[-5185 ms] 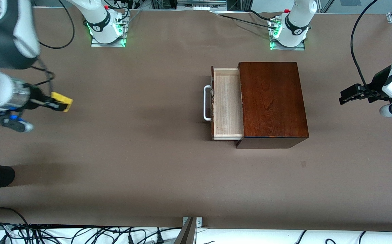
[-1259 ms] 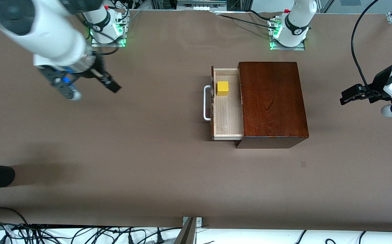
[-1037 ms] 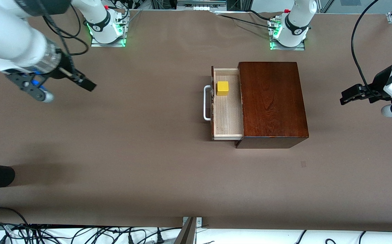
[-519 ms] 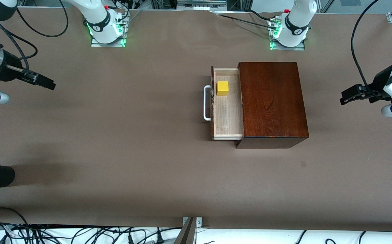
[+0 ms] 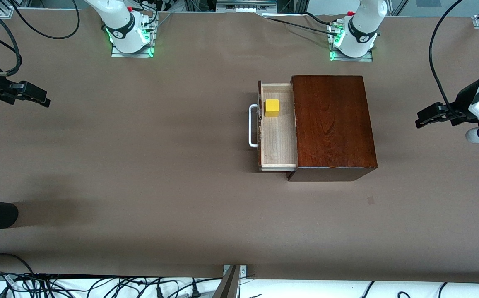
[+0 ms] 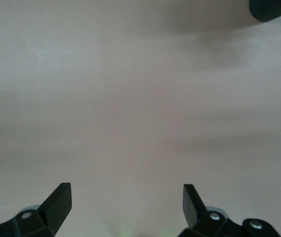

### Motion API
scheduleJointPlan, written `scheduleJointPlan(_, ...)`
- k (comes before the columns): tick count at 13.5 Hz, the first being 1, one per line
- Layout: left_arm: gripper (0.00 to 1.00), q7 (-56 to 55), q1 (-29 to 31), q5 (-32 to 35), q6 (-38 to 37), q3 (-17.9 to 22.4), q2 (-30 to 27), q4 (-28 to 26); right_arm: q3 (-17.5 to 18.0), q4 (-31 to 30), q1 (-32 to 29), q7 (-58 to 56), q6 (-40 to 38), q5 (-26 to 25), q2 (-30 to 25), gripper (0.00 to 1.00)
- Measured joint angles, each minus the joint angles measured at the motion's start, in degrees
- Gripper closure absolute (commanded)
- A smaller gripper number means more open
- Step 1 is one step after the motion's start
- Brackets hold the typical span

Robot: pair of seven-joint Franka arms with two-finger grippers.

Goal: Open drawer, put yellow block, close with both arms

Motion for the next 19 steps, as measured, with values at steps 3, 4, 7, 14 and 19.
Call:
scheduleJointPlan(3,0.0,0.0,0.0,0.0,0.0,0.0,0.0,0.0,0.5,0.0,-0.1,-0.4,0.2,-0.6,0.0,0.0)
scheduleJointPlan(4,0.0,0.0,0.0,0.0,0.0,0.0,0.0,0.0,0.5,0.0,0.0,-0.4,0.2,-0.7,0.0,0.0)
scheduleJointPlan(7,0.0,0.0,0.0,0.0,0.0,0.0,0.0,0.0,0.6,0.0,-0.1,-0.4,0.2,-0.7,0.0,0.0)
scheduleJointPlan(14,0.0,0.0,0.0,0.0,0.2,0.1,0.0,0.2,0.9,-0.1,-0.1,-0.4,0.3,-0.7,0.6,0.0)
scheduleJointPlan(19,0.0,0.0,0.1,0.0,0.3,0.1,0.0,0.3,0.9,0.0,-0.1,-0.4,0.6,-0.7,0.6,0.0)
